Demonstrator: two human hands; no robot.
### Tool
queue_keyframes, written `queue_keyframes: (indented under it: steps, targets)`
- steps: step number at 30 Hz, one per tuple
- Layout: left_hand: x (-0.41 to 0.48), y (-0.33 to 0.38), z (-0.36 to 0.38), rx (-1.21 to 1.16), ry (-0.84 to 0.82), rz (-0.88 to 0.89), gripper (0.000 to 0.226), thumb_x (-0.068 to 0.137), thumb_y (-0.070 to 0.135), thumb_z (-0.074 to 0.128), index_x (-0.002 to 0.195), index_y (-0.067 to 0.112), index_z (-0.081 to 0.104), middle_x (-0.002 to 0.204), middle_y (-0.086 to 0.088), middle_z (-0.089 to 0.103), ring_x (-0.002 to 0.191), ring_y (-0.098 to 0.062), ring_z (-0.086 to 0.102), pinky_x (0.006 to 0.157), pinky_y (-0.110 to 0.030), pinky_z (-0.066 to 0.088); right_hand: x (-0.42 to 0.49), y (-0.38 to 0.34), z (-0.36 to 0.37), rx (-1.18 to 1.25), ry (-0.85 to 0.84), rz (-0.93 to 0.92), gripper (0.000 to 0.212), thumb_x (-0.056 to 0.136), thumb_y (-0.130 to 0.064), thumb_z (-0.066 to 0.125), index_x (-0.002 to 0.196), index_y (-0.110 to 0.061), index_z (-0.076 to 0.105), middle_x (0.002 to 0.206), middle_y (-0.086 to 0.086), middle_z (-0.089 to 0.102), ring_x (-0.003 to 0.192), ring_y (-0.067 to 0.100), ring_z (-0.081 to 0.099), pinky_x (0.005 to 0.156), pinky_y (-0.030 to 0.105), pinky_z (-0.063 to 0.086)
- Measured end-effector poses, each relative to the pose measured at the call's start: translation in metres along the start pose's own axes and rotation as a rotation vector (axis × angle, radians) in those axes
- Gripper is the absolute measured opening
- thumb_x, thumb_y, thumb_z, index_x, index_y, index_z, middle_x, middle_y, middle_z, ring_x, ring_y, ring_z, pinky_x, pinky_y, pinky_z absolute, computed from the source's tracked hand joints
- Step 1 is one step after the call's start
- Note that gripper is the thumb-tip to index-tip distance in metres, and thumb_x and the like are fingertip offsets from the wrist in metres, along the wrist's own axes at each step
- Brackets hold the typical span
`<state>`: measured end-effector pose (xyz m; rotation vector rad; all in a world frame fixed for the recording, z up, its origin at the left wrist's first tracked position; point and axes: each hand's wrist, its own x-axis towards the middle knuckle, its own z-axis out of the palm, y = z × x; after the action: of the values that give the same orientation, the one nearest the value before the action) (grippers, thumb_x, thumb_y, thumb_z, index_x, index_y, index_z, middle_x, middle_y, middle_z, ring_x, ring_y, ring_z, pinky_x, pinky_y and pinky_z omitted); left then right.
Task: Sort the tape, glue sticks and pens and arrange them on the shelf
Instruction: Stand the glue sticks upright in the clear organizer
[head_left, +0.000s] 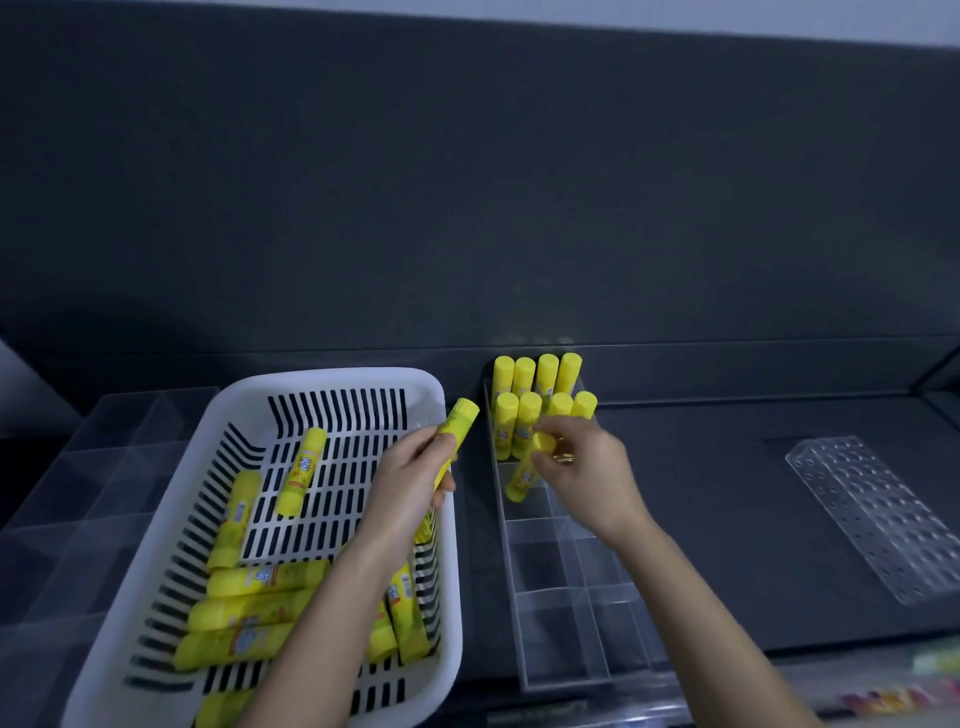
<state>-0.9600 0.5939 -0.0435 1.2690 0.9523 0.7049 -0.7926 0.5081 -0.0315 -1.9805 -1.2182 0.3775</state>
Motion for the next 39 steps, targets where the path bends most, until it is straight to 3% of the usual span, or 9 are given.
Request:
queue_keyframes:
  steps: [4, 9, 14, 17, 22, 30, 34, 37, 39]
  targets:
    - [-0.001, -0.002, 0.001, 0.025, 0.005, 0.024, 0.017, 0.095, 0.026, 0.054, 0.104, 0.024, 0.069, 0.084, 0.003, 0.063, 0.064, -0.006, 0.054, 0.061, -0.025, 0.043, 0.001, -0.005, 0.009, -0.057, -0.089, -0.069, 0.031, 0.081, -0.003, 0.064, 0.109, -0.014, 0.067, 0.1, 0.0, 0.059, 0.079, 0.012, 0.056, 0.068, 0.003, 0.038]
    - [-0.006, -0.004, 0.005, 0.037, -0.029, 0.135, 0.026, 0.089, 0.02, 0.065, 0.107, 0.038, 0.069, 0.078, 0.019, 0.067, 0.068, 0.003, 0.058, 0.06, -0.013, 0.047, 0.003, -0.005, 0.008, -0.072, -0.099, -0.093, 0.032, 0.075, -0.002, 0.07, 0.105, -0.014, 0.068, 0.098, -0.001, 0.06, 0.08, 0.011, 0.054, 0.073, 0.012, 0.039]
    - [-0.007, -0.006, 0.005, 0.1, -0.011, 0.211, 0.021, 0.084, 0.023, 0.068, 0.098, 0.038, 0.067, 0.091, 0.017, 0.067, 0.086, -0.005, 0.062, 0.078, -0.027, 0.05, 0.001, -0.008, 0.007, -0.068, -0.059, -0.104, 0.029, 0.075, -0.002, 0.071, 0.101, -0.014, 0.069, 0.094, 0.0, 0.059, 0.08, 0.016, 0.057, 0.077, 0.028, 0.05]
    - [-0.008, -0.008, 0.006, 0.123, -0.005, 0.242, 0.022, 0.075, 0.03, 0.068, 0.095, 0.038, 0.065, 0.096, 0.013, 0.067, 0.095, -0.01, 0.062, 0.083, -0.031, 0.052, 0.001, -0.01, 0.004, -0.102, -0.081, -0.1, 0.035, 0.075, -0.005, 0.072, 0.108, -0.016, 0.068, 0.099, -0.001, 0.059, 0.086, 0.014, 0.054, 0.076, 0.022, 0.043]
    - [-0.006, -0.006, 0.009, 0.117, -0.002, 0.266, 0.023, 0.066, 0.029, 0.076, 0.085, 0.031, 0.062, 0.085, 0.005, 0.069, 0.079, -0.009, 0.065, 0.07, -0.022, 0.052, -0.003, -0.024, -0.012, -0.014, -0.019, -0.196, 0.056, 0.073, -0.008, 0.078, 0.125, -0.019, 0.06, 0.113, 0.0, 0.058, 0.101, 0.015, 0.055, 0.087, 0.026, 0.045]
    - [-0.008, 0.0, 0.013, 0.083, -0.02, 0.28, 0.023, 0.067, 0.033, 0.075, 0.087, 0.029, 0.064, 0.087, 0.008, 0.069, 0.078, -0.005, 0.063, 0.068, -0.019, 0.051, -0.01, -0.024, -0.007, -0.262, -0.038, -0.384, 0.031, 0.076, -0.014, 0.076, 0.107, -0.017, 0.07, 0.1, 0.0, 0.067, 0.099, 0.026, 0.052, 0.086, 0.036, 0.041]
    - [0.001, 0.003, 0.001, 0.28, 0.173, 0.23, 0.015, 0.084, 0.03, 0.07, 0.094, 0.024, 0.061, 0.097, 0.013, 0.064, 0.095, -0.005, 0.06, 0.077, -0.014, 0.046, -0.006, -0.009, -0.018, -0.066, 0.25, -0.126, 0.026, 0.072, -0.012, 0.078, 0.096, -0.016, 0.07, 0.086, -0.007, 0.064, 0.088, 0.022, 0.054, 0.076, 0.033, 0.043]
    - [0.006, -0.002, -0.003, 0.538, 0.069, 0.104, 0.016, 0.089, 0.021, 0.063, 0.1, 0.01, 0.062, 0.09, 0.002, 0.059, 0.094, -0.026, 0.061, 0.081, -0.04, 0.048, 0.0, 0.001, -0.023, 0.251, 0.151, 0.137, 0.021, 0.077, -0.011, 0.075, 0.091, -0.016, 0.061, 0.086, -0.003, 0.067, 0.081, 0.019, 0.062, 0.071, 0.024, 0.048]
    - [0.004, -0.005, 0.0, 0.548, 0.038, 0.099, 0.005, 0.091, 0.017, 0.059, 0.095, 0.014, 0.06, 0.088, -0.003, 0.061, 0.092, -0.031, 0.063, 0.081, -0.045, 0.05, 0.0, 0.005, -0.02, 0.311, 0.088, 0.205, 0.024, 0.077, -0.007, 0.073, 0.091, -0.013, 0.054, 0.089, 0.005, 0.068, 0.08, 0.018, 0.063, 0.068, 0.026, 0.048]
